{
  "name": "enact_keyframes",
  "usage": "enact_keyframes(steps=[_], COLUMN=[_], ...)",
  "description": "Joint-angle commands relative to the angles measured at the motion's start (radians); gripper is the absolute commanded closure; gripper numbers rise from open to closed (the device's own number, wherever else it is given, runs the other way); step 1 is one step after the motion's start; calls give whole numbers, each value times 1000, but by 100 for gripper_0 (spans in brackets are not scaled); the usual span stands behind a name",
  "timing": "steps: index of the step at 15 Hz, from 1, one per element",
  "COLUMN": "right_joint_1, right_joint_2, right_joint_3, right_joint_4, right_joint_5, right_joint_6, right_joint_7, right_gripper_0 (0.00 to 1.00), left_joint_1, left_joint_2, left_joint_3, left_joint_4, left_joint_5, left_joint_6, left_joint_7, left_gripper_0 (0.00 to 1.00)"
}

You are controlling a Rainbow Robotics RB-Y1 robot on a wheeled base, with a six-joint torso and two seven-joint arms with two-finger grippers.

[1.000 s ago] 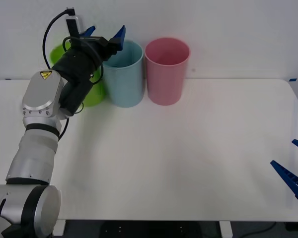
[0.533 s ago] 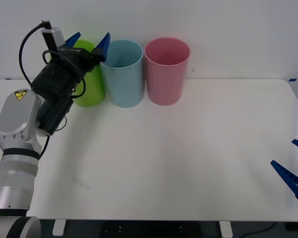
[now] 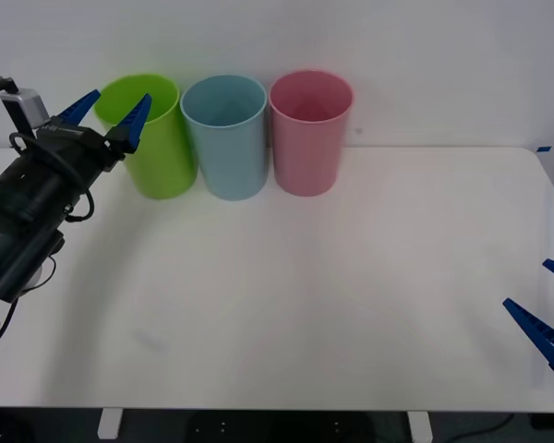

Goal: Grasp the object on the table and drop it into the matching bin: aluminum can to the light blue bin, PET bottle to the pink bin.

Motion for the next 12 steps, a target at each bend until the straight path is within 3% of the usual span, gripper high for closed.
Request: enact_keyframes(steps=[1,5,10,12], right_joint_1=[0,0,0,0], right_joint_2=[0,0,0,0], right_joint_3=[0,0,0,0], right_joint_4=[0,0,0,0], right_joint_5=[0,0,0,0], right_joint_6=[0,0,0,0], right_joint_7=[0,0,0,0], right_gripper_0=[0,0,0,0], left_joint_1=[72,166,348,419], left_joint_2=[5,24,91,116], left_joint_3=[95,208,239,247], left_joint_4=[-20,-35,-113,-129], left_joint_5=[7,12,101,148], left_joint_6=[-109,-244,-267,-281], left_joint_7=[-7,-23,-68,-140], left_gripper_0=[0,0,0,0])
